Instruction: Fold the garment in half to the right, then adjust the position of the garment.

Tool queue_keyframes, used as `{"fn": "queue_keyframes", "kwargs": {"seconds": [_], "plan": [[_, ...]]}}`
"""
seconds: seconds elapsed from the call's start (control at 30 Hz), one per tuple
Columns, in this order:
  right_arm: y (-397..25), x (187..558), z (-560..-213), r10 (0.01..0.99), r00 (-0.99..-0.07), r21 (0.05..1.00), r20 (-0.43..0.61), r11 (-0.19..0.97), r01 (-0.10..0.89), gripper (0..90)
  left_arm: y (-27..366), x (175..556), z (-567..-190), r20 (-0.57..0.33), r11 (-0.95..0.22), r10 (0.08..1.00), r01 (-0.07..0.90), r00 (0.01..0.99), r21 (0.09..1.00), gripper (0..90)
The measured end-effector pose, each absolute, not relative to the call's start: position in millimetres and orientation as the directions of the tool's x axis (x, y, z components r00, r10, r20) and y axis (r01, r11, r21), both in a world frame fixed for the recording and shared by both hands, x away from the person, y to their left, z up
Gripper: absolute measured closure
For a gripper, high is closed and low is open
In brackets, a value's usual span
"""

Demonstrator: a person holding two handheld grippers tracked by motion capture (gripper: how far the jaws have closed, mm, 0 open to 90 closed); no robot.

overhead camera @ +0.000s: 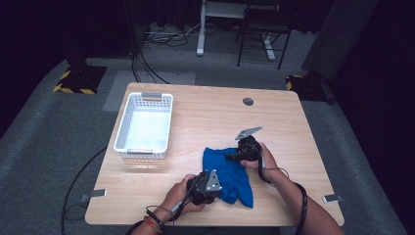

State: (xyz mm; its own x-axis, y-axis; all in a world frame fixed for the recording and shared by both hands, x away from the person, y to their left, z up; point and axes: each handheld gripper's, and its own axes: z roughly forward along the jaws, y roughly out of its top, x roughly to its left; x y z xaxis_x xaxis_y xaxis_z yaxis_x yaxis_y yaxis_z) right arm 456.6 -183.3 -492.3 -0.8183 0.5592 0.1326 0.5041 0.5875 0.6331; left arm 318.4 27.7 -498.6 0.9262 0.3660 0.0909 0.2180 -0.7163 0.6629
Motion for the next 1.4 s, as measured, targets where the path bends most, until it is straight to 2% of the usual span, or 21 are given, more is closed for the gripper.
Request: {"fn": "queue_keyframes", "kwargs": {"seconds": [0.47,0.87,1.0,1.4], "plan": [[-152,453,-492,0.556,-0.824,0.636,0.109,0.598,0.488,69.1,64,321,-498,0.099,-0.71,0.409,0.249,0.907,0.658,70.9],[-133,463,-490,0.539,-0.837,0.623,0.096,0.623,0.473,70.9,70,324,-498,0.105,-0.703,0.442,0.271,0.891,0.657,73.3],[-133,467,-490,0.542,-0.83,0.624,0.133,0.605,0.495,72.2,73,325,-497,0.095,-0.688,0.46,0.287,0.883,0.667,74.2],[-130,467,-482,0.535,-0.836,0.67,0.122,0.577,0.468,73.1,84,329,-485,0.113,-0.64,0.522,0.3,0.846,0.708,75.9]]}}
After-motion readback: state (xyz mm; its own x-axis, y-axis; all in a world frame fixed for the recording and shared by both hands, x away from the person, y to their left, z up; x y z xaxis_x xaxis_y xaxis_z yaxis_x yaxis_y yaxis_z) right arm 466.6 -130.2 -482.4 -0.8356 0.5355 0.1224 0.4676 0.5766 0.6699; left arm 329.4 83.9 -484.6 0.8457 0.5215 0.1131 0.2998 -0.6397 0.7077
